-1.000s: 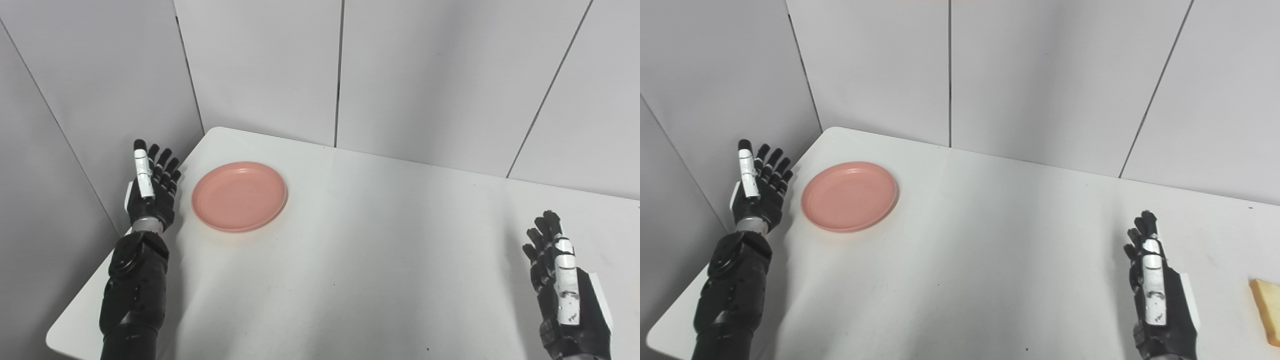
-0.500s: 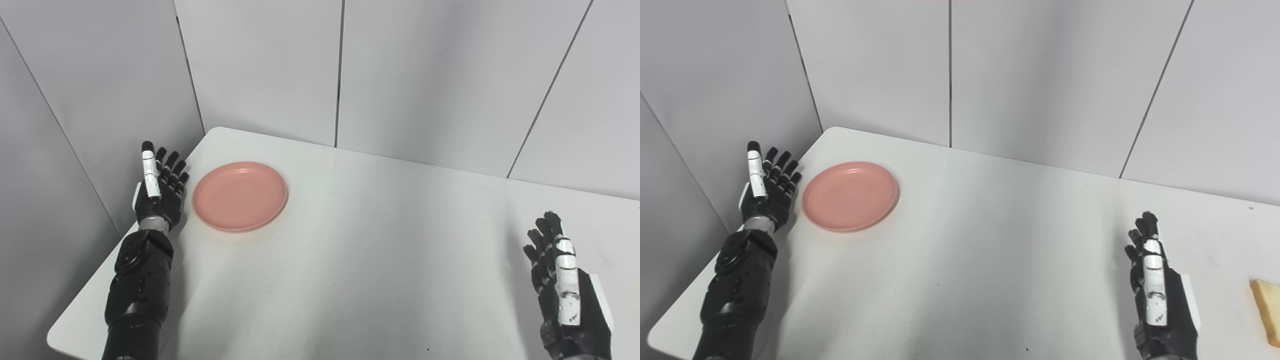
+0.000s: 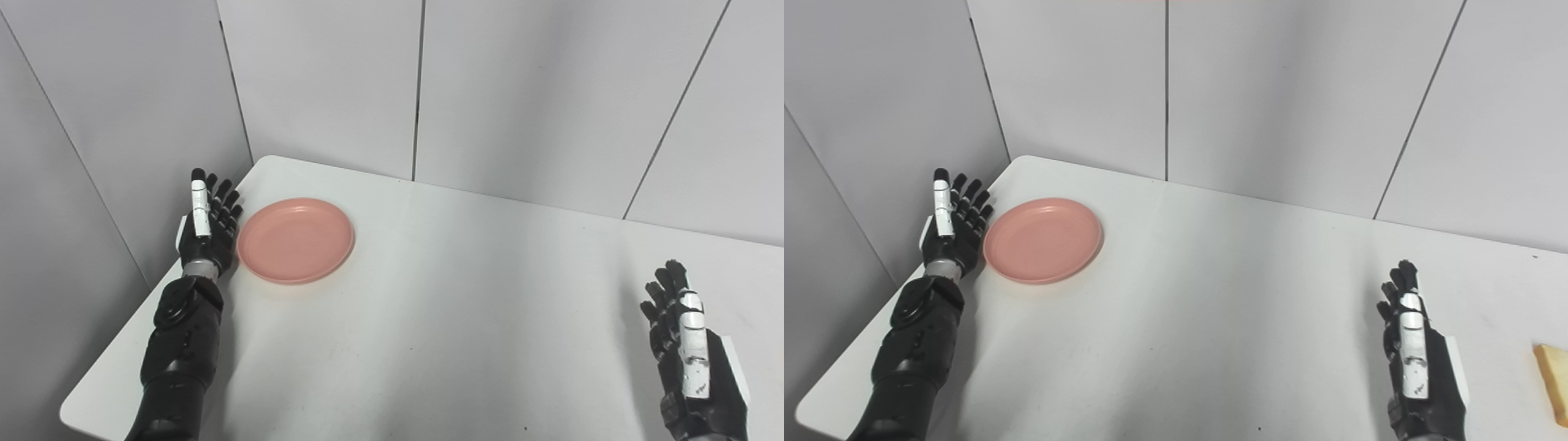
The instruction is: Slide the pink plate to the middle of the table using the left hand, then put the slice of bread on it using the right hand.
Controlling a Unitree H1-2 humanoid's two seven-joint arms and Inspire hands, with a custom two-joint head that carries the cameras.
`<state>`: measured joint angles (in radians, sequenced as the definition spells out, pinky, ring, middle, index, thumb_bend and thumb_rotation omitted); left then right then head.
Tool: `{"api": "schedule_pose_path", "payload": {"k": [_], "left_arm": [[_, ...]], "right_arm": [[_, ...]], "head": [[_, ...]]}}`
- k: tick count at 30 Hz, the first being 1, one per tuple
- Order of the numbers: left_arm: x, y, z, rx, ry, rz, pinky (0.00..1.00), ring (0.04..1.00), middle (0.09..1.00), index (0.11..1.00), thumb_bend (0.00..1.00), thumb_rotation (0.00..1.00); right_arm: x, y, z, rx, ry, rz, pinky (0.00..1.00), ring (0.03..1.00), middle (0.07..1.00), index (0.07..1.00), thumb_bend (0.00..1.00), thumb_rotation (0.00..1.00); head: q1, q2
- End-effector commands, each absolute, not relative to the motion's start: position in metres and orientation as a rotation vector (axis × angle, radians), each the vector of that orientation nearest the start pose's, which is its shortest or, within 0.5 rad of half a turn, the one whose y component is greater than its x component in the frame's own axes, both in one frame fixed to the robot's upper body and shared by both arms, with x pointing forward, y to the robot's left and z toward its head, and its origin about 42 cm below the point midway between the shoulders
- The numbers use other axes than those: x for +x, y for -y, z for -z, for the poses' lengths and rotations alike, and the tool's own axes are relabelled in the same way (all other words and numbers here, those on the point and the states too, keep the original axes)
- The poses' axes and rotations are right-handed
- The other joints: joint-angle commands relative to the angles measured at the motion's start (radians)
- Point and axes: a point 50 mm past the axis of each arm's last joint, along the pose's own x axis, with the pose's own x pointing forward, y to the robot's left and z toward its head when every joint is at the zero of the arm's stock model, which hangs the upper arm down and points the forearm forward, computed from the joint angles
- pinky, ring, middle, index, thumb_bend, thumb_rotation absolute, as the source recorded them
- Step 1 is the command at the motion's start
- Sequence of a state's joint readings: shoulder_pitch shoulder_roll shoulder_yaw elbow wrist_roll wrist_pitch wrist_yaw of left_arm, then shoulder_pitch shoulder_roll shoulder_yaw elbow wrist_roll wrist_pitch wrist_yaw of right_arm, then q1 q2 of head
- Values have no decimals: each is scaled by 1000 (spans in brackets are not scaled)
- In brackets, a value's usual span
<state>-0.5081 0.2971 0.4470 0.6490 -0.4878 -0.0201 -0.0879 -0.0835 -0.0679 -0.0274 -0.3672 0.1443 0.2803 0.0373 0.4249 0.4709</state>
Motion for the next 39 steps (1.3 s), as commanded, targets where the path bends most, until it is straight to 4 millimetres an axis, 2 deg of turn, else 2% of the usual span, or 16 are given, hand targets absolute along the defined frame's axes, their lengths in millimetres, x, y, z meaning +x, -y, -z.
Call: {"api": "schedule_pose_path", "payload": {"k": [1, 6, 11, 16, 20, 27, 31, 36, 39], "left_arm": [[423, -390, -123, -463, -16, -297, 997, 974, 961, 967, 813, 851], [424, -375, -116, -457, -56, -268, 970, 954, 945, 952, 818, 845], [423, -357, -109, -439, -62, -199, 998, 965, 948, 951, 831, 854], [422, -335, -109, -394, -62, -159, 983, 938, 931, 921, 833, 872], [419, -321, -108, -373, -78, -111, 969, 934, 928, 922, 839, 877], [413, -286, -116, -380, -92, -27, 960, 931, 925, 915, 811, 859], [411, -272, -118, -380, -98, 13, 965, 937, 930, 916, 808, 870], [411, -255, -125, -368, -93, 68, 973, 946, 941, 928, 851, 853], [410, -246, -131, -344, -82, 103, 969, 928, 927, 929, 835, 867]], "right_arm": [[296, 220, -219, 72, 252, -95, 1000, 1000, 1000, 1000, 453, 1000], [296, 220, -219, 74, 254, -92, 1000, 1000, 1000, 1000, 435, 1000], [295, 220, -219, 67, 251, -84, 1000, 1000, 1000, 1000, 439, 1000], [295, 221, -218, 53, 244, -76, 1000, 1000, 1000, 1000, 428, 1000], [295, 220, -217, 47, 241, -64, 1000, 1000, 1000, 1000, 427, 1000], [298, 217, -211, 43, 249, -59, 1000, 1000, 1000, 1000, 435, 1000], [299, 216, -206, 51, 246, -60, 1000, 1000, 1000, 1000, 465, 1000], [299, 216, -201, 50, 244, -59, 1000, 1000, 1000, 1000, 491, 1000], [300, 214, -197, 63, 242, -62, 1000, 1000, 1000, 1000, 528, 1000]], "head": [[-4, 1], [-21, 6], [-31, 10], [-36, 11], [-69, 18], [-118, 31], [-149, 38], [-183, 43], [-204, 45]]}}
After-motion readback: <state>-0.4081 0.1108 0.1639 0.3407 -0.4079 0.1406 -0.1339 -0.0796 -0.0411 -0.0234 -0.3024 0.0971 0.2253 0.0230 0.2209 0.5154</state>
